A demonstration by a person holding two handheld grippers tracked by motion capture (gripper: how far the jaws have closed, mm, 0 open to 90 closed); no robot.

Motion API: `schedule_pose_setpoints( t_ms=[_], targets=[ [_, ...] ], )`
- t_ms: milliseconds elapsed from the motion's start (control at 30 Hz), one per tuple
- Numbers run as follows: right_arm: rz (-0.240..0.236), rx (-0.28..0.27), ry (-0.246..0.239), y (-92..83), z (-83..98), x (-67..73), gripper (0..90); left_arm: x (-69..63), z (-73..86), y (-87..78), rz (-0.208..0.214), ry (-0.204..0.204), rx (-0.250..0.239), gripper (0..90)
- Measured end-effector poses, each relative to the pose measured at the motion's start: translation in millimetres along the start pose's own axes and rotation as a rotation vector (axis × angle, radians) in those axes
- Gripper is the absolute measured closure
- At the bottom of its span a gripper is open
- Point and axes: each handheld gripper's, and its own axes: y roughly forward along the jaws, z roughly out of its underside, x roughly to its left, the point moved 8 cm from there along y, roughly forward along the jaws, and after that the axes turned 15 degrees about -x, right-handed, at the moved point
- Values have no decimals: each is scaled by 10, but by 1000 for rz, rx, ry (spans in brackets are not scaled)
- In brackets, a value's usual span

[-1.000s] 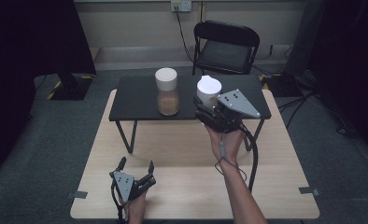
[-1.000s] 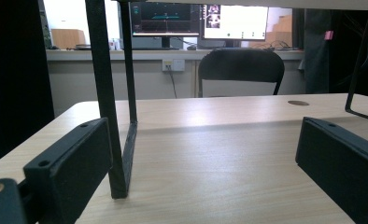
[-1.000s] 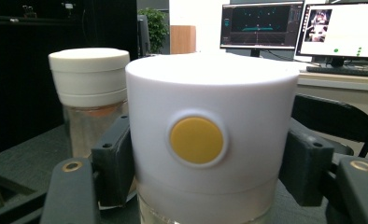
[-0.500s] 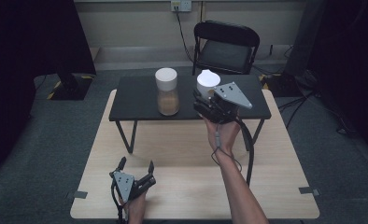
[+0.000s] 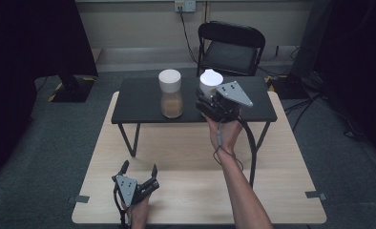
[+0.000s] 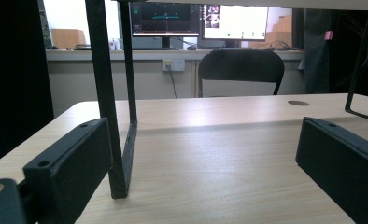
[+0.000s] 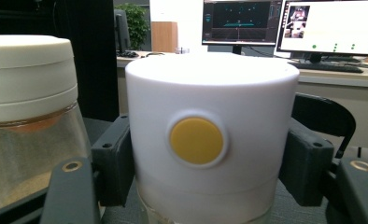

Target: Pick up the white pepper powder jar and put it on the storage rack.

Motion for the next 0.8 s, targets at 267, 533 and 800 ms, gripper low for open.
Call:
schedule_pose_setpoints(
  t_ms=[267, 533, 800],
  targets=[
    [-2, -7, -3, -9, 29, -9, 299, -1, 0, 0, -1, 0, 0, 33],
    [9, -27, -1, -27, 68, 13, 299, -2, 1, 0, -2, 0, -1, 33],
    [9, -35, 0, -31, 82, 9, 297, -2, 0, 1, -2, 0, 0, 33]
  ],
)
